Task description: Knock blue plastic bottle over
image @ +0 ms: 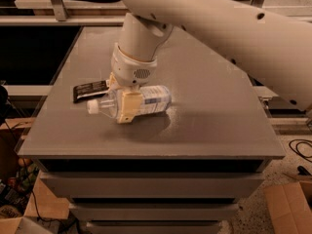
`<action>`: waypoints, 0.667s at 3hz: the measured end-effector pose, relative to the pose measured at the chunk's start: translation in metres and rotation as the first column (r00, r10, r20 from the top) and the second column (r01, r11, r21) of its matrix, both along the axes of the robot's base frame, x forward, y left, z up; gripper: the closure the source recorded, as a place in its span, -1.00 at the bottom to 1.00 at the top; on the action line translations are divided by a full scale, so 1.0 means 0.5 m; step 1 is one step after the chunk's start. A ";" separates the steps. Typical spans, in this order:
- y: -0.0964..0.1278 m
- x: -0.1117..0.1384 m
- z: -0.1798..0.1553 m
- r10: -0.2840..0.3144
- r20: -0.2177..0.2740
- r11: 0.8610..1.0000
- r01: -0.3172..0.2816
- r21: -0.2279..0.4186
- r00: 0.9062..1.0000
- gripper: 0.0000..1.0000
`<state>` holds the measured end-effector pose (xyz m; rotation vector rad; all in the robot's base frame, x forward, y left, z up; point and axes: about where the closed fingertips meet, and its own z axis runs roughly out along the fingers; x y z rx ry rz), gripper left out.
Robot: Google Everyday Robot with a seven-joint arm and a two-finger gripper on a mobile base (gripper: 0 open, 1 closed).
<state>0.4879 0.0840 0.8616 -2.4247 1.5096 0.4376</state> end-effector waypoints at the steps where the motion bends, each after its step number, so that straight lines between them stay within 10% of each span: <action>1: 0.007 0.009 -0.002 -0.016 -0.014 1.000 0.016 0.003 1.000 0.22; 2: 0.010 0.013 -0.006 -0.027 -0.025 1.000 0.027 0.006 0.999 -0.25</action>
Offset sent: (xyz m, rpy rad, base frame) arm 0.0098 0.0042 -0.0064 0.0071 0.0429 -0.0419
